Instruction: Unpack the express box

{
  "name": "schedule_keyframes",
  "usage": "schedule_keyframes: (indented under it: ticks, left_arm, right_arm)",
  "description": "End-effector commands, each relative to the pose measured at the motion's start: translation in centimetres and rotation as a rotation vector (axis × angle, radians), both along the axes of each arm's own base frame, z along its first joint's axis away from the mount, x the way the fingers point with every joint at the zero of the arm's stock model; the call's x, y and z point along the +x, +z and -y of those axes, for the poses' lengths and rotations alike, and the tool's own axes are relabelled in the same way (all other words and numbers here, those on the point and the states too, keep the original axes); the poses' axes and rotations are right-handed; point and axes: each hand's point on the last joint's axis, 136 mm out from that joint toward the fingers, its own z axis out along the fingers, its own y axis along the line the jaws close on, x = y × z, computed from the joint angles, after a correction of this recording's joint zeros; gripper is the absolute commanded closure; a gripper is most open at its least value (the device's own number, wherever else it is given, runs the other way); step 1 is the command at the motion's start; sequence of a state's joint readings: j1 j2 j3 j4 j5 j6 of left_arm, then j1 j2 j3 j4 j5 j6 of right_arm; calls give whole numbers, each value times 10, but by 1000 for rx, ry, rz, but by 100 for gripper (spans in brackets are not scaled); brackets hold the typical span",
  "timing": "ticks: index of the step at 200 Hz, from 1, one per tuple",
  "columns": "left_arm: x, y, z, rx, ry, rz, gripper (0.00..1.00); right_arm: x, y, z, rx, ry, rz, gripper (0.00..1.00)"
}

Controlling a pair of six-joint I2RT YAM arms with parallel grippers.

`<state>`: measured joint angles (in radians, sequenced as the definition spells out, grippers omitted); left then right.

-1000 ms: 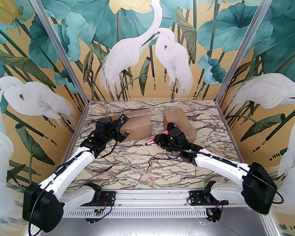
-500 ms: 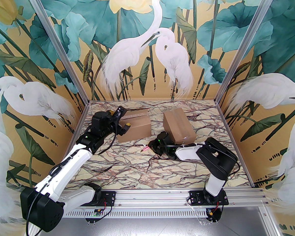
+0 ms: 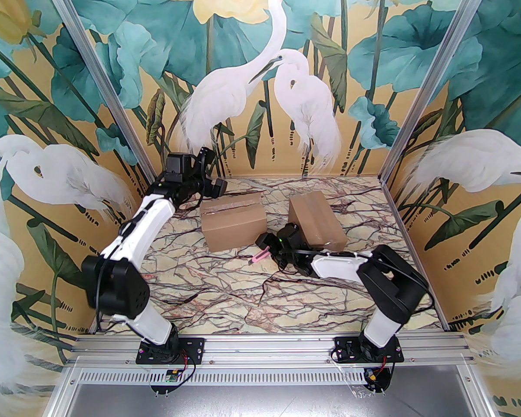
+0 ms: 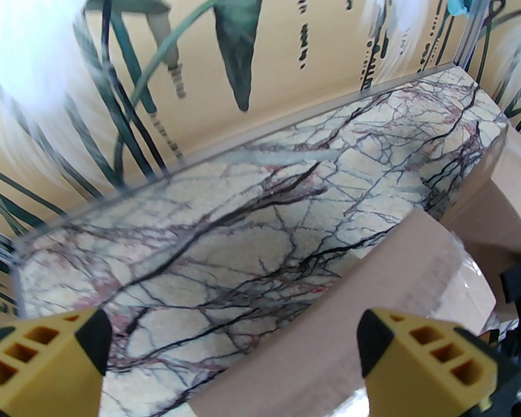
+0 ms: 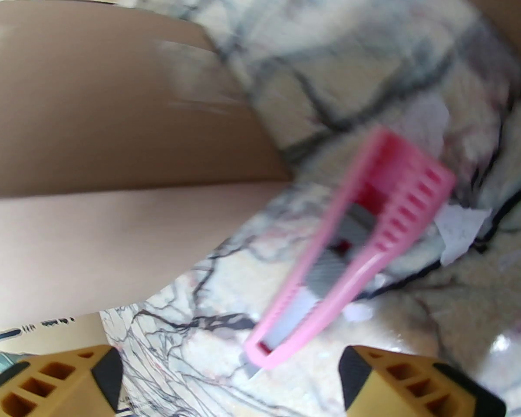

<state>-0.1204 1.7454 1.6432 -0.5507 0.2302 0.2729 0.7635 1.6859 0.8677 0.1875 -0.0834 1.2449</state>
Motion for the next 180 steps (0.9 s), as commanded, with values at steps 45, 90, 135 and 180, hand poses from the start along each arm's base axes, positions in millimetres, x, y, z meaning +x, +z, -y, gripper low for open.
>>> schedule_keyframes:
  ticks: [45, 90, 135, 180]
  left_arm:
    - [-33, -61, 24, -273, -142, -369, 1]
    - [-70, -68, 39, -421, -155, -511, 5]
    - [-113, -59, 49, -522, -107, -563, 7]
    - [-119, -69, 57, -115, 28, -400, 4]
  right_arm:
    - [29, 60, -54, -69, 236, 257, 2]
    - [64, 75, -45, -8, 254, 331, 1]
    - [86, 82, -34, -76, 295, 350, 1]
    - [93, 66, -28, -166, 291, 305, 0]
